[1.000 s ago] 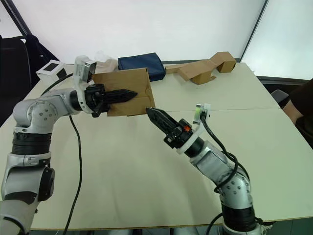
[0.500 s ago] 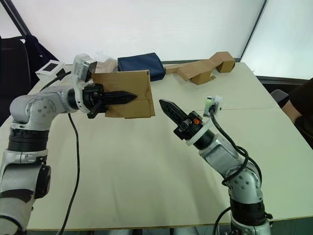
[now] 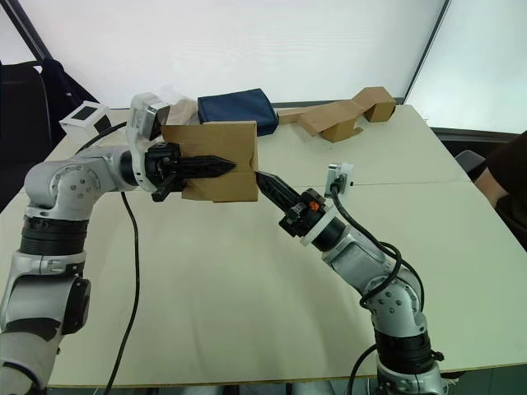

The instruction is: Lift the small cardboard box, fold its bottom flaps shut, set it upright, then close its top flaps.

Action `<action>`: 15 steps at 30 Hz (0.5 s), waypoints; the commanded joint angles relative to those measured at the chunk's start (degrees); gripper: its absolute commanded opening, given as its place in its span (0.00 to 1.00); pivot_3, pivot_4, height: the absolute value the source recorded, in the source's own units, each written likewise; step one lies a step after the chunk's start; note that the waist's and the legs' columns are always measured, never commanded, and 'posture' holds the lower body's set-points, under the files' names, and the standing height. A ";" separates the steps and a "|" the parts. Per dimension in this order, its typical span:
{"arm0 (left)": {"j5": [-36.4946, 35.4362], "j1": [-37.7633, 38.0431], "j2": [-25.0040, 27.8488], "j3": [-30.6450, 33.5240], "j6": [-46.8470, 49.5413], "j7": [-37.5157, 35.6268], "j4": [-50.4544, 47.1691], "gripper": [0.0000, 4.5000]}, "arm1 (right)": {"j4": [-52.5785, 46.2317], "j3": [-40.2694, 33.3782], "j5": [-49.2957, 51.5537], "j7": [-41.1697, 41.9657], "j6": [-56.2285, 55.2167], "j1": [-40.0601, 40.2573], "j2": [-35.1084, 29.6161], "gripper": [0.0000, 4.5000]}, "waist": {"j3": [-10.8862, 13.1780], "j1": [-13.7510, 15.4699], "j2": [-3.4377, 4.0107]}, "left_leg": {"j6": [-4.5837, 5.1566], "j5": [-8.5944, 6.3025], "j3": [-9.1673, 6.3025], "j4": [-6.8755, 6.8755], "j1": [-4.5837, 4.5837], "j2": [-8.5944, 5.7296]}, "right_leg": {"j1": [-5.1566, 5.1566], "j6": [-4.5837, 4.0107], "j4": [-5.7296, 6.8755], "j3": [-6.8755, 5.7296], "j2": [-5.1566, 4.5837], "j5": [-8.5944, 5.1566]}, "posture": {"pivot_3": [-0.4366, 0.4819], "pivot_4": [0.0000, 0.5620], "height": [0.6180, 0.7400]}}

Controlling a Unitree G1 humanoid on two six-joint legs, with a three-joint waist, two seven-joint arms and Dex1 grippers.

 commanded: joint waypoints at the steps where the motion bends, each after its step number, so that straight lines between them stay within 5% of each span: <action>1: -0.73 -1.23 -1.62 0.30 -0.48 1.18 -1.93 0.00 | -2.59 2.97 0.57 0.59 0.73 -1.51 1.74 0.02 | 0.00 0.01 0.00 | 0.00 0.00 0.00 0.00 0.00 0.00 | 0.00 0.00 0.00 0.00 -0.01 0.00 | 0.48 0.27 1.00; 15: 9.09 -3.81 1.71 -6.45 -6.10 -2.02 1.07 0.00 | -5.11 -5.70 4.11 3.85 4.96 3.75 -11.61 0.02 | 0.00 0.14 0.00 | 0.00 0.00 0.01 0.00 0.00 -0.03 | 0.00 0.00 -0.01 0.00 0.06 0.00 | 0.48 0.27 1.00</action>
